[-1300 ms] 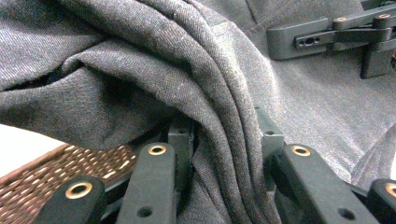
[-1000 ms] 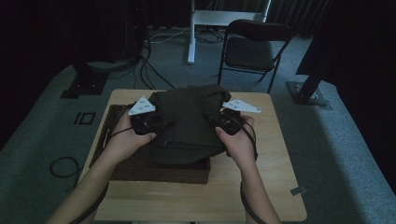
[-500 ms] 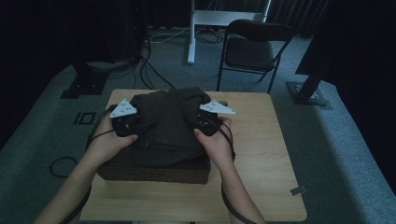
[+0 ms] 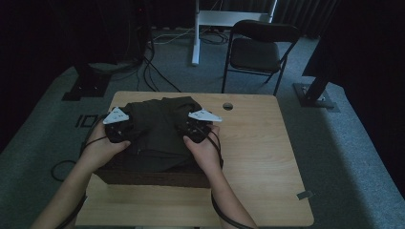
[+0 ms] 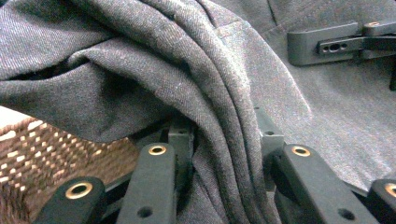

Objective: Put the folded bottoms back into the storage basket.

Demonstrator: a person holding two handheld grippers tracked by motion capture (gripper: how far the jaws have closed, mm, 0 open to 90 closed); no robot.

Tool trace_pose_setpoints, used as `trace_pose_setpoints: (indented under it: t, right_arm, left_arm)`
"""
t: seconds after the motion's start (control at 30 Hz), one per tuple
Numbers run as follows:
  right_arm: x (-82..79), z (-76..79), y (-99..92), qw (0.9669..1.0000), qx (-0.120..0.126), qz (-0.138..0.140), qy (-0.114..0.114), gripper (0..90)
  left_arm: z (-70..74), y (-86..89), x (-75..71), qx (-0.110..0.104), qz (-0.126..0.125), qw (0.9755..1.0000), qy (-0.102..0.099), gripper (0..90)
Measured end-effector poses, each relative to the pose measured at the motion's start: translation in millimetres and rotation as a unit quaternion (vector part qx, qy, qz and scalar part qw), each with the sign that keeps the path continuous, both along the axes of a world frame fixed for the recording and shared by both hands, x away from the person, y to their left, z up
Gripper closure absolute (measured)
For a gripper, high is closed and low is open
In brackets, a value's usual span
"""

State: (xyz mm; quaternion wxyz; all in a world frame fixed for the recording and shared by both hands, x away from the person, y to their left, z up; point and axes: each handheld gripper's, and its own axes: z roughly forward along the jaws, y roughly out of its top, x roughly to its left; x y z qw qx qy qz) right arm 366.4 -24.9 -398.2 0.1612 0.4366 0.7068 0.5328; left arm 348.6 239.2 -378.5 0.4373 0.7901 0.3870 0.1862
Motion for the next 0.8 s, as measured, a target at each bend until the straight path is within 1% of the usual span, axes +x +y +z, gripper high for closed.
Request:
trace_pose_setpoints:
  t: [0.03, 0.1, 0.13, 0.17, 0.2, 0.27, 0.3, 0.33, 0.4, 0.43, 0.47, 0.5, 0.63, 0.7, 0.77, 0.8]
  right_arm:
    - [0.9, -3.5, 1.5, 1.0000, 0.001, -0.002, 0.002, 64.8]
    - [2.5, -9.9, 4.4, 1.0000, -0.005, -0.003, 0.006, 64.8]
    - [3.2, -13.1, 5.8, 0.9999, -0.008, -0.005, 0.005, 64.8]
    - [4.6, -16.3, 6.9, 0.9999, -0.012, -0.005, 0.007, 64.8]
    - [6.0, -19.4, 7.8, 0.9998, -0.011, -0.006, 0.013, 64.8]
    - [7.9, -24.5, 9.1, 0.9998, -0.016, -0.009, 0.013, 64.7]
    - [8.7, -27.7, 9.9, 0.9997, -0.016, -0.012, 0.017, 64.7]
    - [9.2, -30.3, 10.3, 0.9996, -0.019, -0.012, 0.016, 64.8]
    - [10.3, -35.1, 11.3, 0.9994, -0.022, -0.014, 0.021, 64.7]
    - [10.9, -38.4, 11.7, 0.9993, -0.026, -0.013, 0.025, 64.7]
    - [11.7, -41.3, 12.2, 0.9991, -0.026, -0.014, 0.031, 64.7]
    - [12.3, -43.9, 12.6, 0.9990, -0.025, -0.014, 0.034, 64.7]
    - [14.6, -52.0, 15.7, 0.9983, -0.034, -0.011, 0.047, 64.6]
    - [15.9, -56.7, 16.7, 0.9979, -0.032, -0.010, 0.055, 64.6]
    - [16.7, -62.2, 17.9, 0.9974, -0.035, -0.010, 0.063, 64.6]
    - [16.7, -62.2, 17.9, 0.9974, -0.035, -0.010, 0.063, 64.6]
  left_arm:
    - [-3.5, 0.9, 1.1, 0.000, 0.001, 1.0000, 0.004, 68.9]
    - [-10.3, 1.8, 3.8, 0.001, 0.004, 1.0000, 0.006, 68.9]
    - [-13.3, 1.9, 5.5, 0.004, 0.005, 0.9999, 0.010, 68.9]
    - [-16.0, 1.6, 7.0, 0.009, 0.005, 0.9999, 0.010, 68.9]
    - [-18.7, 1.1, 8.5, 0.014, 0.005, 0.9998, 0.010, 68.9]
    - [-23.5, 0.1, 11.4, 0.015, 0.007, 0.9998, 0.012, 68.9]
    - [-25.8, -0.1, 12.8, 0.020, 0.005, 0.9997, 0.014, 68.9]
    - [-28.4, -0.7, 14.0, 0.021, 0.004, 0.9997, 0.015, 68.9]
    - [-30.5, -1.1, 14.6, 0.023, 0.004, 0.9996, 0.016, 68.9]
    - [-37.1, -1.9, 16.6, 0.029, 0.004, 0.9994, 0.021, 68.9]
    - [-39.7, -1.8, 17.4, 0.032, 0.003, 0.9992, 0.025, 68.9]
    - [-42.2, -1.9, 18.2, 0.030, 0.005, 0.9991, 0.028, 68.9]
    - [-49.5, -1.1, 20.8, 0.034, 0.007, 0.9987, 0.038, 68.9]
    - [-53.3, -0.9, 22.0, 0.038, 0.008, 0.9983, 0.044, 68.9]
    - [-58.0, -0.3, 23.8, 0.043, 0.007, 0.9978, 0.051, 68.9]
    - [-58.0, -0.3, 23.8, 0.043, 0.007, 0.9978, 0.051, 68.8]
